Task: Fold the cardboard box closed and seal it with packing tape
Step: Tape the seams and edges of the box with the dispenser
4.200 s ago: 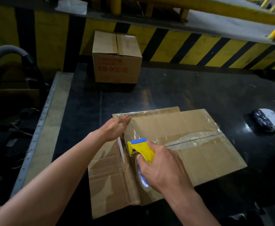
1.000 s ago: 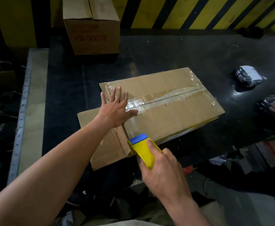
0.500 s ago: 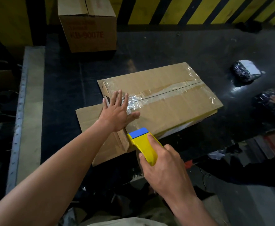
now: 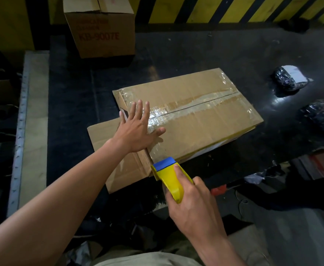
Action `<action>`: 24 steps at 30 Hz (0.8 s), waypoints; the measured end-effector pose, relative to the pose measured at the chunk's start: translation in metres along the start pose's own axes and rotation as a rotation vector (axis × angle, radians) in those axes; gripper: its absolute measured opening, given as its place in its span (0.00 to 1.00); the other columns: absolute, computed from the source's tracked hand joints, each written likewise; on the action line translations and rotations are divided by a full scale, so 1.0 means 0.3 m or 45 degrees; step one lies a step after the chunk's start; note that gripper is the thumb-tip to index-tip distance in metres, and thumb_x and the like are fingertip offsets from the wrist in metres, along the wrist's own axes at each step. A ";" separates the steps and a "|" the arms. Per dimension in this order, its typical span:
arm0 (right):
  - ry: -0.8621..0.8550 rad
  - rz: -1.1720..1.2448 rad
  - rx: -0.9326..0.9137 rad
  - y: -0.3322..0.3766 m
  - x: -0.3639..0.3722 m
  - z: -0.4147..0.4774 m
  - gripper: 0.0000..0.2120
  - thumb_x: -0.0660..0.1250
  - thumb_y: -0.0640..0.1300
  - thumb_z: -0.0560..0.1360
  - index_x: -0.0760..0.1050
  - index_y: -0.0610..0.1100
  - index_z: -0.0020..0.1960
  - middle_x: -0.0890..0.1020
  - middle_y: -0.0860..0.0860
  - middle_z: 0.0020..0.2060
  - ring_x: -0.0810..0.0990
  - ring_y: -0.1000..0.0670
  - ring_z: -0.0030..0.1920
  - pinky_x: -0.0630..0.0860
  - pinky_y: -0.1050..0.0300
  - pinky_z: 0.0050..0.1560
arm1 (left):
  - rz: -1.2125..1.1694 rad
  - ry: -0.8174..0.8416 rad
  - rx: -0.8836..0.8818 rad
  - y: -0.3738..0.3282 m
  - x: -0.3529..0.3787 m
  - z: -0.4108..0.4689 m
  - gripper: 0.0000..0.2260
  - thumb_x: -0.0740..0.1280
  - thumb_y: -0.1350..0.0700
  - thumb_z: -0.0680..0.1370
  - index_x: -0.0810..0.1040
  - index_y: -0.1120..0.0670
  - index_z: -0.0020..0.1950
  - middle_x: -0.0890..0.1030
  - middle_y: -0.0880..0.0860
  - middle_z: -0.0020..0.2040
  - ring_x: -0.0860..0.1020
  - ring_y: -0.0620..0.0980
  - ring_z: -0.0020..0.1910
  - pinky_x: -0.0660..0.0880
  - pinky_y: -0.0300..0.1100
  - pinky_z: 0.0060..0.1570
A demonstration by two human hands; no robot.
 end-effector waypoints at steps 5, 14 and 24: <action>0.001 0.015 -0.006 -0.013 0.007 -0.002 0.33 0.61 0.62 0.78 0.51 0.61 0.78 0.65 0.56 0.42 0.70 0.55 0.36 0.65 0.65 0.31 | 0.144 0.084 0.024 -0.004 0.045 -0.026 0.56 0.50 0.16 0.67 0.35 0.47 0.83 0.32 0.55 0.82 0.28 0.55 0.79 0.36 0.69 0.75; -0.110 0.070 -0.070 -0.012 -0.024 -0.015 0.33 0.63 0.61 0.76 0.56 0.61 0.78 0.67 0.56 0.41 0.71 0.54 0.37 0.66 0.65 0.33 | 0.096 0.100 0.024 0.017 0.046 -0.003 0.57 0.50 0.15 0.64 0.35 0.46 0.82 0.33 0.54 0.82 0.29 0.55 0.79 0.41 0.71 0.75; -0.094 0.040 -0.044 -0.046 -0.004 -0.043 0.32 0.62 0.64 0.76 0.56 0.60 0.78 0.67 0.57 0.41 0.72 0.56 0.38 0.68 0.65 0.34 | 0.099 0.119 0.021 0.005 0.039 -0.001 0.56 0.52 0.16 0.66 0.35 0.46 0.82 0.33 0.55 0.82 0.29 0.55 0.79 0.40 0.71 0.76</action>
Point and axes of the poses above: each hand's wrist, its own z-axis towards the middle knuckle, its own x-axis out of the palm, y = z × x, the point moved 5 cm from there along z, towards the middle knuckle
